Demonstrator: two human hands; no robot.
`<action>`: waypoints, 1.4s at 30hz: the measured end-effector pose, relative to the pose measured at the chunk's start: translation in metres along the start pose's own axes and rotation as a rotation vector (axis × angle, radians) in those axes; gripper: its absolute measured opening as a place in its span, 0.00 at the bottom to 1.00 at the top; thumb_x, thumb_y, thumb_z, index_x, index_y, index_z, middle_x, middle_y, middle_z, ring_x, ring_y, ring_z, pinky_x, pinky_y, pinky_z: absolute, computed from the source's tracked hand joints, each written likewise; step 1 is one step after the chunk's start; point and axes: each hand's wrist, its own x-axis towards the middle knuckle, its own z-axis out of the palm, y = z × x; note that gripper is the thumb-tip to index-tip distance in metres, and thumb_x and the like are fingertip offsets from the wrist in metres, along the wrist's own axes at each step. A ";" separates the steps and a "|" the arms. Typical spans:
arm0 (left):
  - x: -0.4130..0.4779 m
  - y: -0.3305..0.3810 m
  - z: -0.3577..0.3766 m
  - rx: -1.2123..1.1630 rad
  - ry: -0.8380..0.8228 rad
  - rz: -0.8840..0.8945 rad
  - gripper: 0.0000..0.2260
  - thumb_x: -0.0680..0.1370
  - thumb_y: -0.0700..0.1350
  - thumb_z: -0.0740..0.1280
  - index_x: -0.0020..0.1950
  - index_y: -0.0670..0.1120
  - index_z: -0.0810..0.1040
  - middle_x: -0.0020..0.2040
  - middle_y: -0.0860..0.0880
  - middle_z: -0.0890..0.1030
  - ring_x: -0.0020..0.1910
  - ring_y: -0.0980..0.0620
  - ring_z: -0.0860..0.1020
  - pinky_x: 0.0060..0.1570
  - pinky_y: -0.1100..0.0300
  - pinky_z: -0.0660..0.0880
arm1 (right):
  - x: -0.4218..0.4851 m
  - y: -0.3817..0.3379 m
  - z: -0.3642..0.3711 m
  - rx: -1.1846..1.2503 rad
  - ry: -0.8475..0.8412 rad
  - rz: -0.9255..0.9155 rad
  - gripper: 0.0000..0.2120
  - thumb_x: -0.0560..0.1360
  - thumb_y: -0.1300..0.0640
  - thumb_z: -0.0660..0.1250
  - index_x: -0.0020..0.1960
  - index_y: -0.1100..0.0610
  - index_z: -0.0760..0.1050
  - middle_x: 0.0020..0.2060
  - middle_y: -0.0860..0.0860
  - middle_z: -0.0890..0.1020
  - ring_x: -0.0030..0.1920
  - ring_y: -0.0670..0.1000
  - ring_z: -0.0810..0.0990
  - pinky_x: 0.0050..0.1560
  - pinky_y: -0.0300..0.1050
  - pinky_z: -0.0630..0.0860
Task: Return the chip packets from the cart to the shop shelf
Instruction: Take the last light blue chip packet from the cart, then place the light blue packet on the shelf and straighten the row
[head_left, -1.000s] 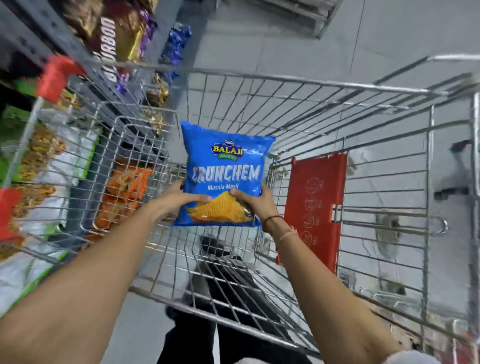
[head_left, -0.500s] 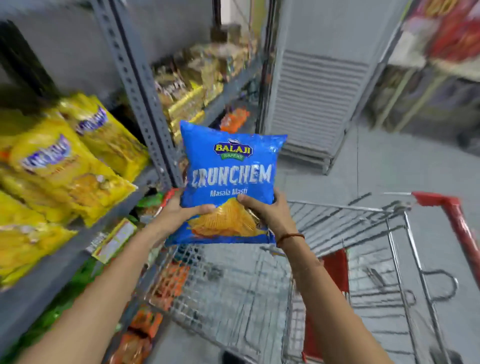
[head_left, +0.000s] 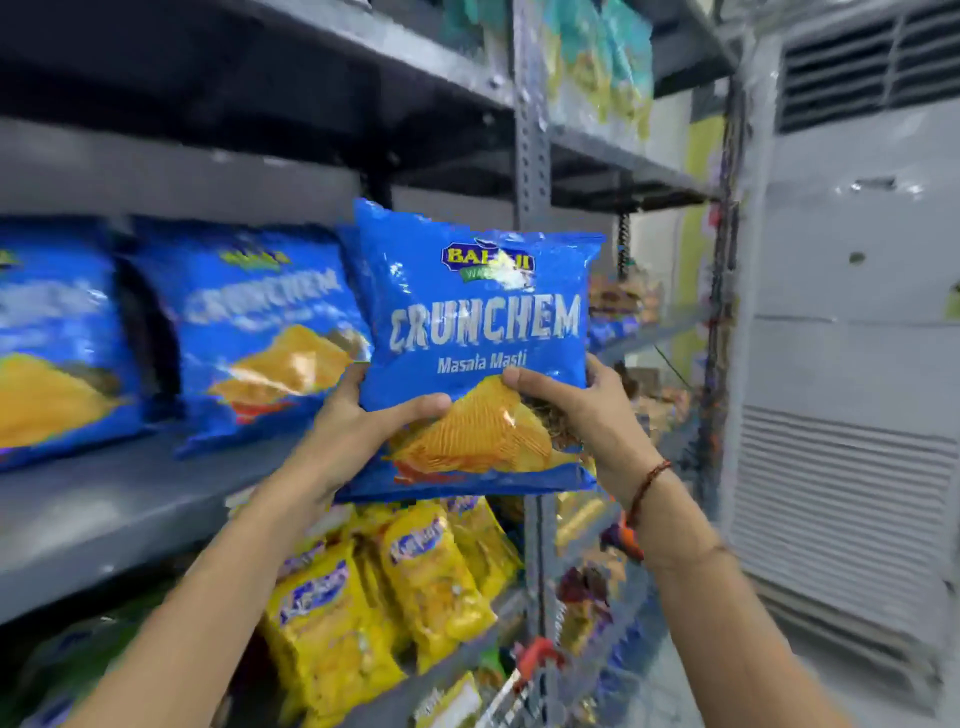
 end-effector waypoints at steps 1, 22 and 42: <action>0.000 0.009 -0.013 0.011 0.032 0.018 0.38 0.50 0.59 0.78 0.58 0.51 0.75 0.54 0.51 0.83 0.52 0.51 0.81 0.55 0.49 0.77 | 0.005 -0.006 0.013 0.016 -0.030 -0.016 0.10 0.65 0.62 0.76 0.43 0.53 0.80 0.38 0.48 0.86 0.36 0.45 0.84 0.36 0.37 0.79; -0.083 0.039 -0.242 0.157 0.674 -0.124 0.35 0.58 0.52 0.79 0.60 0.44 0.72 0.54 0.45 0.82 0.48 0.47 0.82 0.51 0.50 0.78 | 0.032 0.002 0.288 0.060 -0.589 0.062 0.14 0.67 0.55 0.76 0.37 0.47 0.69 0.39 0.44 0.80 0.38 0.42 0.78 0.32 0.28 0.76; -0.088 0.030 -0.248 0.479 0.767 -0.159 0.35 0.68 0.55 0.73 0.70 0.46 0.64 0.63 0.47 0.72 0.56 0.51 0.72 0.54 0.58 0.70 | 0.022 0.014 0.309 -0.474 -0.326 -0.143 0.39 0.67 0.40 0.71 0.67 0.64 0.65 0.55 0.61 0.79 0.56 0.61 0.77 0.53 0.52 0.74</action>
